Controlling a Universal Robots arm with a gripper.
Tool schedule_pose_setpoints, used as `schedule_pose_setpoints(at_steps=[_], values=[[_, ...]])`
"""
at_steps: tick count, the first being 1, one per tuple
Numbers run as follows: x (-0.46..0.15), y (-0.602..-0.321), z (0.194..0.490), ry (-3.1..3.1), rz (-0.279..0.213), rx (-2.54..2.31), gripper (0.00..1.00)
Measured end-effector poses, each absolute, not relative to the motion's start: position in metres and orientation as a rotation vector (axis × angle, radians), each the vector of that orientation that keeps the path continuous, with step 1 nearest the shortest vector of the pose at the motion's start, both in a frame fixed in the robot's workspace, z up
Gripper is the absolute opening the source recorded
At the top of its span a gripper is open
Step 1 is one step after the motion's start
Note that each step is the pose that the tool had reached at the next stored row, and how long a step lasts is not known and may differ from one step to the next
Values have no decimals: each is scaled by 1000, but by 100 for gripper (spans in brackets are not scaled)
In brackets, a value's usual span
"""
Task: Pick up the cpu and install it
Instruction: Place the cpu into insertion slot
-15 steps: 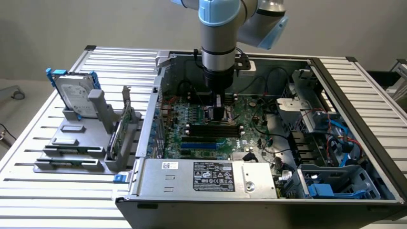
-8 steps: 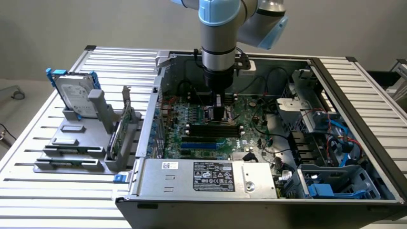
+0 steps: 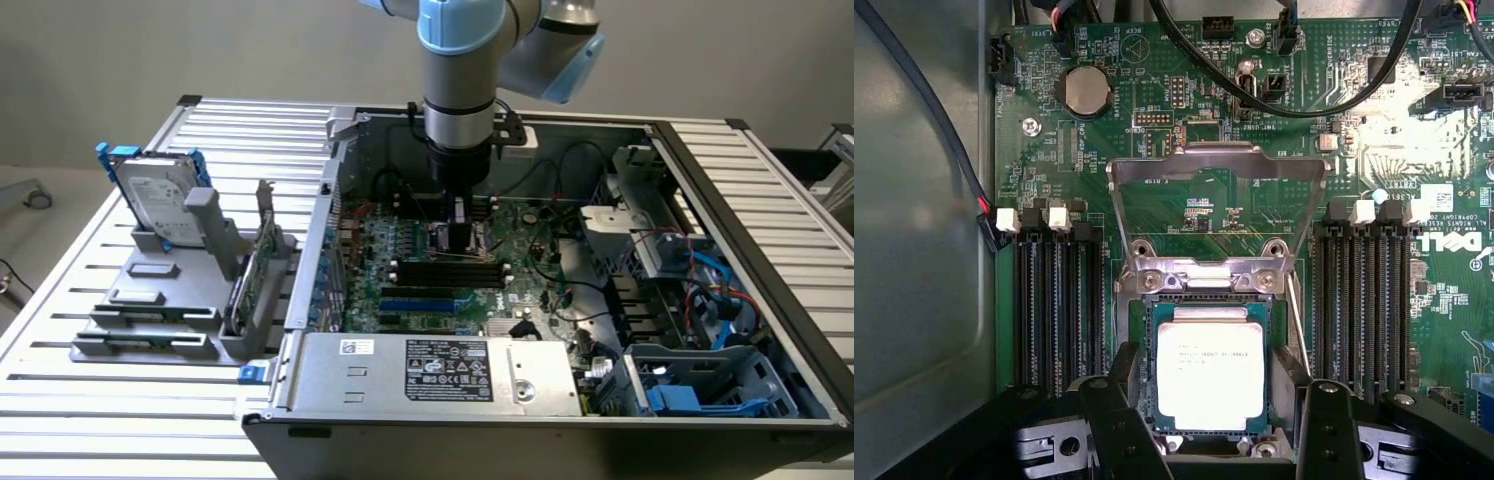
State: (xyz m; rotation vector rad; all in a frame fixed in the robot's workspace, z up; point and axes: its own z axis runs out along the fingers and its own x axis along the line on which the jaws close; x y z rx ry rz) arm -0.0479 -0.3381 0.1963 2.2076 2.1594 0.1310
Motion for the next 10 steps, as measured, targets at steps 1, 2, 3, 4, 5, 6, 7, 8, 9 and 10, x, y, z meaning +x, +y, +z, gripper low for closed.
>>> schedule_pose_setpoints(at_steps=[1, 2, 3, 4, 5, 6, 7, 8, 9, 10], values=[[-48, -338, 196, 2159, 131, 2207, 62], [-48, -338, 196, 2159, 131, 2207, 62], [-48, -338, 196, 2159, 132, 2207, 62], [-48, -338, 196, 2159, 132, 2207, 62], [-48, -338, 196, 2159, 132, 2207, 62], [-48, -338, 196, 2159, 133, 2206, 62], [-48, -338, 196, 2159, 133, 2206, 62], [-48, -338, 196, 2159, 133, 2206, 62], [-48, -338, 197, 2159, 133, 2206, 62], [-48, -338, 197, 2159, 133, 2206, 62]])
